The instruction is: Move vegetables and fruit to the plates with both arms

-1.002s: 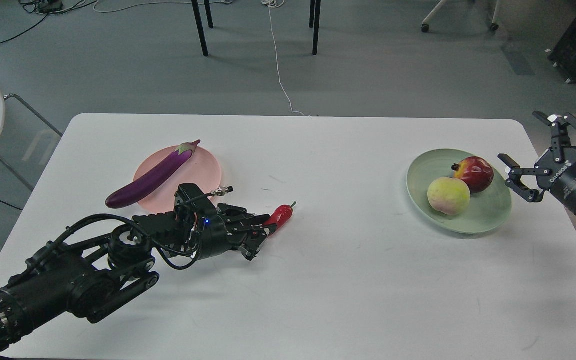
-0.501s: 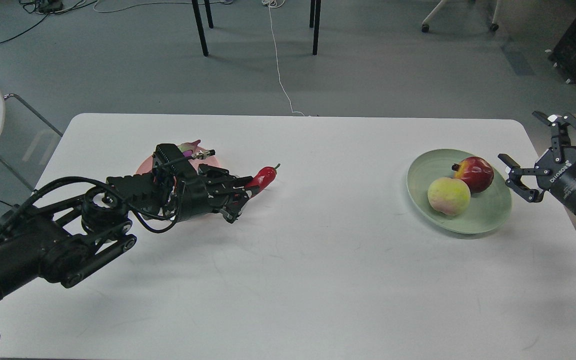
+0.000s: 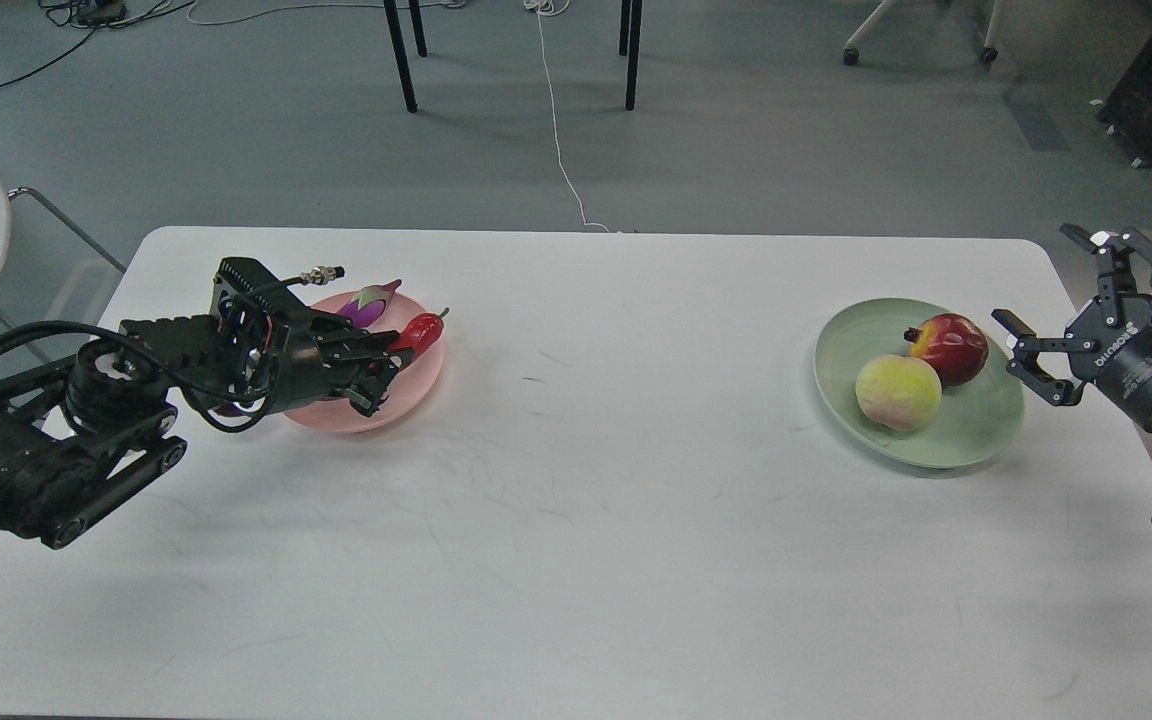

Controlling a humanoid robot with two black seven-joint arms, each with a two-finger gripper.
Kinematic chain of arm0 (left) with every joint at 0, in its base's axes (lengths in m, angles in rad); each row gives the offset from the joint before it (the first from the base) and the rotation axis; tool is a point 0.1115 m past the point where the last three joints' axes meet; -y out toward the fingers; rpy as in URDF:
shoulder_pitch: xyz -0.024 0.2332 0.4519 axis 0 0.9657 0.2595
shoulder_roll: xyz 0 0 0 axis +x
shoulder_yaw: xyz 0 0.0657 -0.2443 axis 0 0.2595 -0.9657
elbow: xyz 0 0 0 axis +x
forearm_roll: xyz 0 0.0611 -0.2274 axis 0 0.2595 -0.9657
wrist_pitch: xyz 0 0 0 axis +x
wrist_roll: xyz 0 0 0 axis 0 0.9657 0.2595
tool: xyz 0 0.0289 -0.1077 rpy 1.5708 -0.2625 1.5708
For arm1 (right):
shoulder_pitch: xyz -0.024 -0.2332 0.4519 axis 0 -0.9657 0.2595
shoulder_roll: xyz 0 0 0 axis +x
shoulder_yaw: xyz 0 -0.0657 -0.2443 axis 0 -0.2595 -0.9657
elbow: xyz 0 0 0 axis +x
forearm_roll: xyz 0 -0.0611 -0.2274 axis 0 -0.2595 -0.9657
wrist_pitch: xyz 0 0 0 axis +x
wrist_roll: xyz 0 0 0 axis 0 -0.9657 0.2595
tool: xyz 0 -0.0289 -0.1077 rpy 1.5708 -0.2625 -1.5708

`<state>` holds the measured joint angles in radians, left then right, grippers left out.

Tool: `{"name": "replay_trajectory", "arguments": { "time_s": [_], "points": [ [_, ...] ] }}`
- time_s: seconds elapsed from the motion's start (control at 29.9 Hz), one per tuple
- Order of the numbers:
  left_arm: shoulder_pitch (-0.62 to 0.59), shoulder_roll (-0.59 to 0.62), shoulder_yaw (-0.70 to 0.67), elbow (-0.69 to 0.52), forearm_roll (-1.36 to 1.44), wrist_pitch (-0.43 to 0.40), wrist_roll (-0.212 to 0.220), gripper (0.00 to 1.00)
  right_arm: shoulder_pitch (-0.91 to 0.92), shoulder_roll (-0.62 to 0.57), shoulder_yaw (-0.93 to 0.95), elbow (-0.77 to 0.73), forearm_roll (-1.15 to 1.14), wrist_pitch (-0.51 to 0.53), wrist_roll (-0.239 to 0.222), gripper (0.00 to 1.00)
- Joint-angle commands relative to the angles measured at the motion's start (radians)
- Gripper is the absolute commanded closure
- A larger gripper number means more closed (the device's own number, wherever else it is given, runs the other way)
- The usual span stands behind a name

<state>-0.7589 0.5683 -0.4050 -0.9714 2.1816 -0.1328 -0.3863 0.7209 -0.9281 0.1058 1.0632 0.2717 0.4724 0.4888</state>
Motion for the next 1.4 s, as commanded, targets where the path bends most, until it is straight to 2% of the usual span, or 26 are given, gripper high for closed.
{"name": "replay_trajectory", "arguments": {
  "time_s": [0.0, 0.07, 0.1, 0.33, 0.4, 0.63, 0.73, 0.83, 0.97, 1.04, 1.14, 1.24, 1.37],
  "points": [
    [0.001, 0.001, 0.000, 0.008, 0.000, 0.001, 0.001, 0.50, 0.000, -0.003, 0.000, -0.002, 0.000, 0.002, 0.000, 0.03],
    [0.001, 0.004, 0.000, 0.008, 0.000, 0.002, 0.000, 0.33, 0.000, -0.003, 0.000, -0.002, 0.000, 0.003, 0.000, 0.03],
    [0.000, 0.007, 0.000, 0.008, 0.000, 0.002, 0.000, 0.28, 0.000, -0.003, 0.000, -0.002, 0.000, 0.003, 0.000, 0.03],
    [-0.008, 0.015, -0.024, -0.013, 0.000, 0.018, -0.002, 0.12, 0.002, 0.000, 0.002, -0.005, 0.000, 0.002, 0.000, 0.03],
    [-0.028, 0.012, -0.044, -0.032, 0.000, 0.054, -0.002, 0.02, 0.003, 0.002, 0.003, -0.006, 0.000, -0.003, 0.000, 0.03],
    [-0.020, -0.022, -0.074, -0.182, -0.709, 0.133, 0.009, 0.02, 0.012, 0.009, 0.086, -0.015, 0.000, -0.029, 0.000, 0.02],
    [0.000, -0.073, -0.074, -0.190, -1.000, 0.214, 0.007, 0.02, 0.017, 0.041, 0.132, -0.014, 0.000, -0.060, 0.000, 0.02],
    [0.027, -0.117, -0.098, -0.187, -1.193, 0.240, 0.006, 0.02, 0.049, 0.058, 0.143, -0.012, -0.006, -0.090, 0.000, 0.02],
    [0.084, -0.194, -0.240, -0.173, -1.322, 0.217, 0.029, 0.02, 0.077, 0.106, 0.146, -0.008, -0.006, -0.090, 0.000, 0.02],
    [0.133, -0.240, -0.332, -0.153, -1.327, 0.165, 0.072, 0.02, 0.075, 0.133, 0.144, -0.009, -0.008, -0.097, 0.000, 0.02],
    [0.191, -0.301, -0.470, -0.104, -1.330, 0.037, 0.144, 0.02, 0.068, 0.153, 0.135, -0.014, -0.014, -0.132, 0.000, 0.02],
    [0.236, -0.338, -0.569, -0.052, -1.330, -0.069, 0.158, 0.02, 0.066, 0.187, 0.130, -0.012, -0.061, -0.195, 0.000, 0.02],
    [0.248, -0.373, -0.601, -0.033, -1.353, -0.096, 0.159, 0.02, 0.058, 0.225, 0.129, -0.014, -0.172, -0.265, 0.000, 0.02]
  ]
}}
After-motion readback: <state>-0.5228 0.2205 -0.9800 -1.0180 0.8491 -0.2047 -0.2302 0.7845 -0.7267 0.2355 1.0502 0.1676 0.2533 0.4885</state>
